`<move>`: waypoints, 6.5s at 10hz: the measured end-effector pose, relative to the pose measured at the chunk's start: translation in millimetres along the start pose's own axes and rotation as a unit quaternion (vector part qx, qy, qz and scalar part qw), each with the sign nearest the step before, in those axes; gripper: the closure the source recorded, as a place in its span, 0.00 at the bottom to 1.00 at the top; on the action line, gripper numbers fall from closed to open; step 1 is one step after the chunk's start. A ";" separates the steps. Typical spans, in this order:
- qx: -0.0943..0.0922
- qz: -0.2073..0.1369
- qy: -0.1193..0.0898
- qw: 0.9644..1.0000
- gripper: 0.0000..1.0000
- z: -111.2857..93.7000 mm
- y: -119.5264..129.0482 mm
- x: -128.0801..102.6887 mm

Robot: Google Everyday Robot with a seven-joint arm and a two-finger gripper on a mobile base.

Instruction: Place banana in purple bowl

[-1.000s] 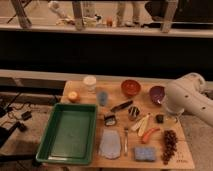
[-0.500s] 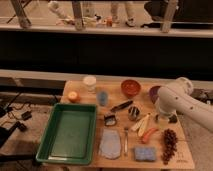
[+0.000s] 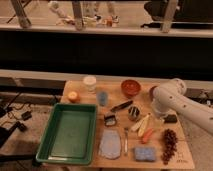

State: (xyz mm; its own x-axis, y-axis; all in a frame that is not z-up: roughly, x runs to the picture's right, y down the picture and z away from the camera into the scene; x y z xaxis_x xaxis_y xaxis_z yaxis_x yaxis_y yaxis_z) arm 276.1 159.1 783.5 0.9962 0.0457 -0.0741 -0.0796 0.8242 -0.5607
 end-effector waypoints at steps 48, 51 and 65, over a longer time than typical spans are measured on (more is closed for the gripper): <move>-0.100 0.102 -0.099 0.985 0.23 84.3 -11.3 -23.0; -0.094 0.097 -0.121 0.983 0.52 83.2 -10.5 -22.7; -0.029 0.087 -0.103 0.990 1.00 42.6 -48.1 1.3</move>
State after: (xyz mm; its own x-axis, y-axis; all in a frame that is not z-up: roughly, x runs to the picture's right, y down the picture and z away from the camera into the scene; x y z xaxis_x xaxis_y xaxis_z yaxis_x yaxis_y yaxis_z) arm 282.8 143.6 845.4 0.9527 0.3038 -0.0082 -0.2475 0.7600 -0.6009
